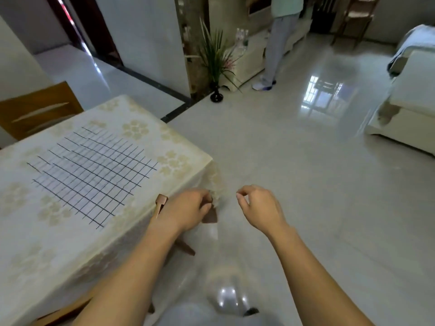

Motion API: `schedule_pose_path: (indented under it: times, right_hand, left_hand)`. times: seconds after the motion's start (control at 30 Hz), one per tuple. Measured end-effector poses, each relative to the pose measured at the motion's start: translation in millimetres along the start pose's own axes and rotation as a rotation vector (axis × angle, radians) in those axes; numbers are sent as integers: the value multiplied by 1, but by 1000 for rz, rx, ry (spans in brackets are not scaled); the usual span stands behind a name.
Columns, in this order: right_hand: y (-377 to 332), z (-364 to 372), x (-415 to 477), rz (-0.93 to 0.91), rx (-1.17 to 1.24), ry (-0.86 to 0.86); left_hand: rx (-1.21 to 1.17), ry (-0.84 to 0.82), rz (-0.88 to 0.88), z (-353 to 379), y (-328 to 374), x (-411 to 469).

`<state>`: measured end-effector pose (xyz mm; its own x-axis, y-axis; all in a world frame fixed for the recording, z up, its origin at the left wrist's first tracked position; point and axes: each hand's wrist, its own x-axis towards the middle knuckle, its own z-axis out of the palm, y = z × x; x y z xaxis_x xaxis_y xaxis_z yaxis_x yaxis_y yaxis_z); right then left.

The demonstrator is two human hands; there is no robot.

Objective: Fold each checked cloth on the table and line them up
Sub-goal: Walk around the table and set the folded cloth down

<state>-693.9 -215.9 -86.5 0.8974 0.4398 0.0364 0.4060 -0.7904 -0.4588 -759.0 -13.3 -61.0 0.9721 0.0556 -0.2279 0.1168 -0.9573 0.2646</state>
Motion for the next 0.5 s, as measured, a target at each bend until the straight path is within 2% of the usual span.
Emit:
schedule_pose_path:
  times: [0.3, 0.5]
  right_hand:
    - [58, 6, 117, -86, -34, -165]
    - [81, -29, 224, -98, -145, -216]
  left_hand:
    - [4, -7, -159, -9, -3, 112]
    - [-125, -10, -128, -34, -9, 240]
